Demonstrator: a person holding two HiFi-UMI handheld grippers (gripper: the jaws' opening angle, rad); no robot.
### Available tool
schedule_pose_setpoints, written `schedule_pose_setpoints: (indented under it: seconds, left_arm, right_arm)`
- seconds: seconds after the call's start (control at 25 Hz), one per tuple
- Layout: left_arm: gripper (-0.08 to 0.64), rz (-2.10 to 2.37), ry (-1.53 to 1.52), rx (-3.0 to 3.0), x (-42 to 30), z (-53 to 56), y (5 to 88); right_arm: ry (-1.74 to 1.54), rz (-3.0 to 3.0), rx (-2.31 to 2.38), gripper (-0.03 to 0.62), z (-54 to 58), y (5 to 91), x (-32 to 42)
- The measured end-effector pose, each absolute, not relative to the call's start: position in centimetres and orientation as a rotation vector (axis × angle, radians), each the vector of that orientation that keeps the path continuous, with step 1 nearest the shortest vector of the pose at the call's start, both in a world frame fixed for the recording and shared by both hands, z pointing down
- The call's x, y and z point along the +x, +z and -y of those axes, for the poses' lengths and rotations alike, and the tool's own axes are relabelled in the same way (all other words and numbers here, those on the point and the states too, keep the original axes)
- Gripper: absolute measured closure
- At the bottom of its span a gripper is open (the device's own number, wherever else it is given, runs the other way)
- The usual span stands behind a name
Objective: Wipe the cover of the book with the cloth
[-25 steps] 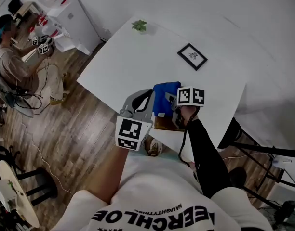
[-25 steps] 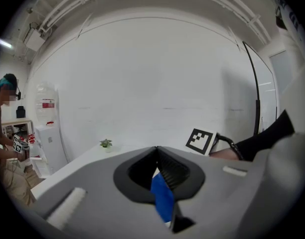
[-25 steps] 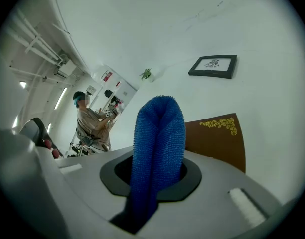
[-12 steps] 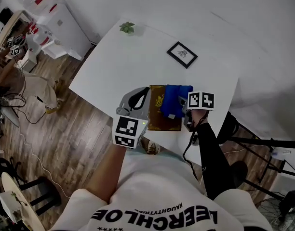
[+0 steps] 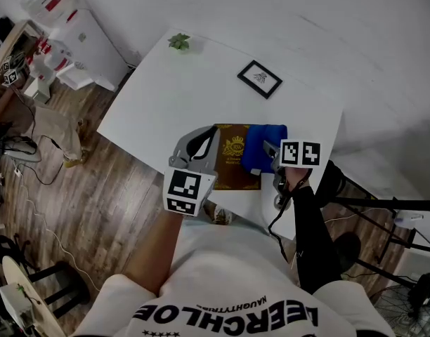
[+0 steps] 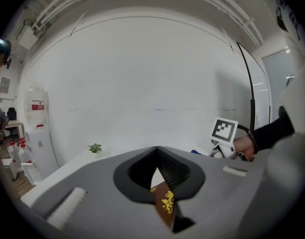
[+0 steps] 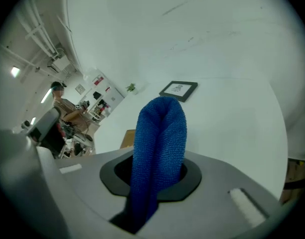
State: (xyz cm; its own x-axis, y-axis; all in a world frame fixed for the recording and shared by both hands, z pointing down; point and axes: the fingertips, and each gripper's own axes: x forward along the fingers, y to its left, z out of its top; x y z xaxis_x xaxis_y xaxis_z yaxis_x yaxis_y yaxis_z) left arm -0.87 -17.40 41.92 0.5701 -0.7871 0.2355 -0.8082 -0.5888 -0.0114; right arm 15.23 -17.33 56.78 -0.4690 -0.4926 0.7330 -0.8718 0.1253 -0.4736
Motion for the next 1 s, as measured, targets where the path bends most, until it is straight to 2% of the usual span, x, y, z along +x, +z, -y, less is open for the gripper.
schedule_pose_setpoints:
  seconds: [0.28,0.52,0.72,1.0]
  left_arm:
    - [0.503,1.435,0.353,2.677,-2.7,16.5,42.1]
    - [0.503,1.480,0.356,2.642,-4.3,15.7,42.3]
    - [0.503,1.479,0.357,2.637,-4.6,15.3,42.5]
    - [0.503,1.437,0.349,2.659,-3.5,15.0,42.8]
  right_arm:
    - [1.449,2.222,1.028,0.531,14.2,53.8,6.7]
    - [1.596,2.147,0.860,0.531,11.0,58.1,1.0]
    - [1.528,2.091,0.946,0.531,10.8,59.6,2.4]
    - [1.482,2.003,1.145,0.531,10.7,60.1,9.2]
